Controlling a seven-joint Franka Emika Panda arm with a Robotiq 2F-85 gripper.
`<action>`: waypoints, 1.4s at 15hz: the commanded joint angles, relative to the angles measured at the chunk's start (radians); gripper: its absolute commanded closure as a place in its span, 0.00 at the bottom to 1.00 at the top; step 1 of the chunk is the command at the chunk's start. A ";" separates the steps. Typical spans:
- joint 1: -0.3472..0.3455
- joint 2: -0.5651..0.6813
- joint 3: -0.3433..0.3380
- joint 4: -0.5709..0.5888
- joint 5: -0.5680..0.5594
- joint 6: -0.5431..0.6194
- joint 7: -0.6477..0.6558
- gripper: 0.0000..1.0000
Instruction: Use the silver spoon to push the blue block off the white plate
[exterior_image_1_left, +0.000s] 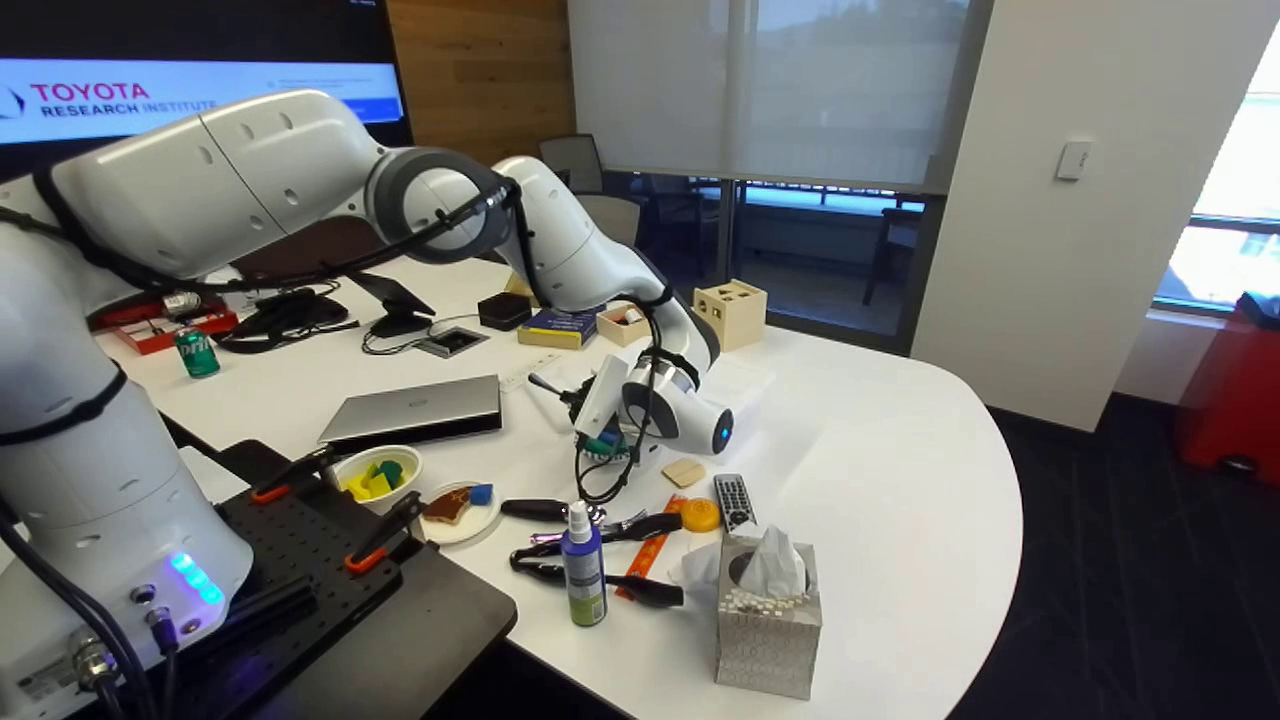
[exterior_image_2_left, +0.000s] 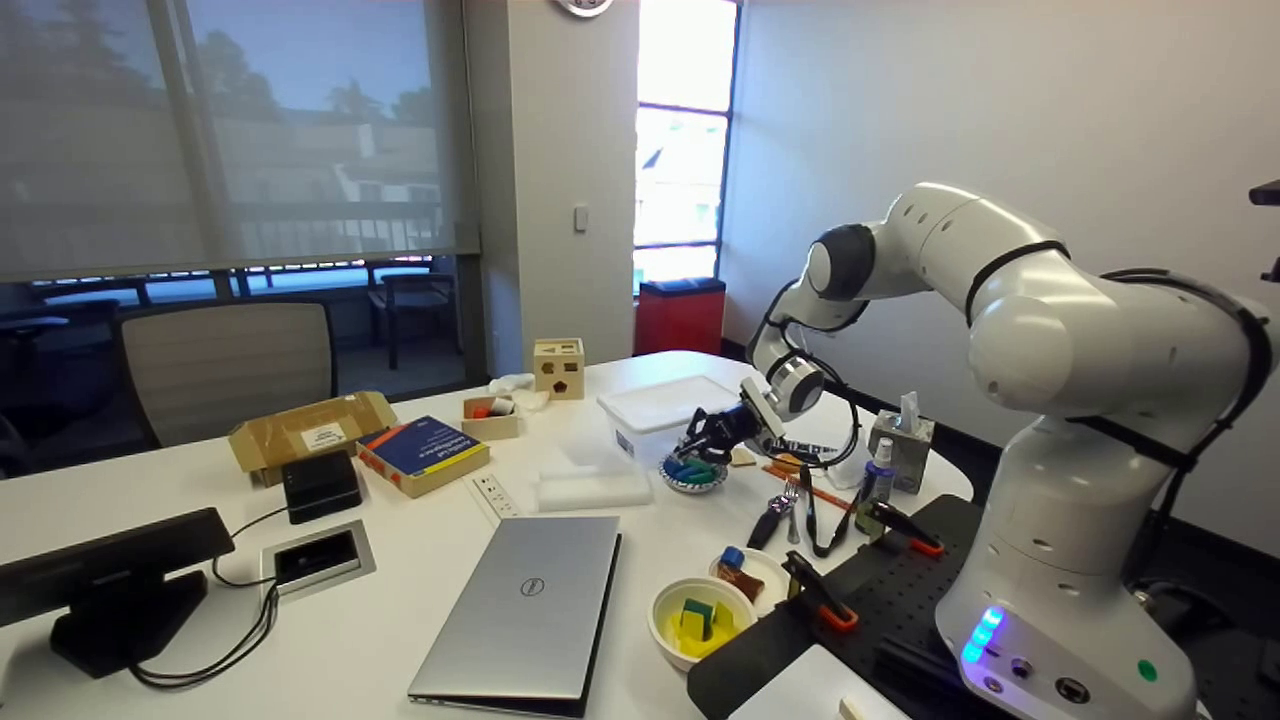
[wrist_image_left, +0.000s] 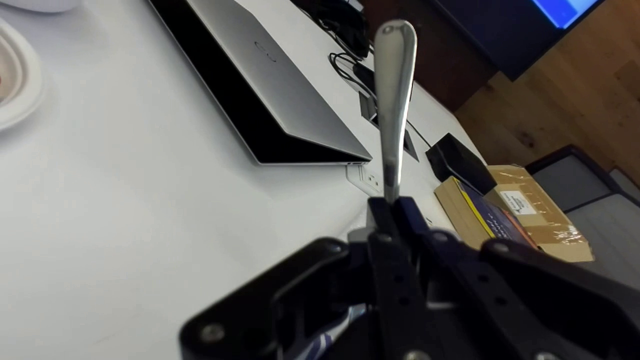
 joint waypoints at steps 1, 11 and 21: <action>-0.004 0.064 0.006 0.088 -0.026 -0.045 0.074 0.98; -0.007 0.157 -0.007 0.184 -0.048 -0.042 0.193 0.98; 0.084 0.086 -0.069 0.227 -0.245 0.096 0.338 0.98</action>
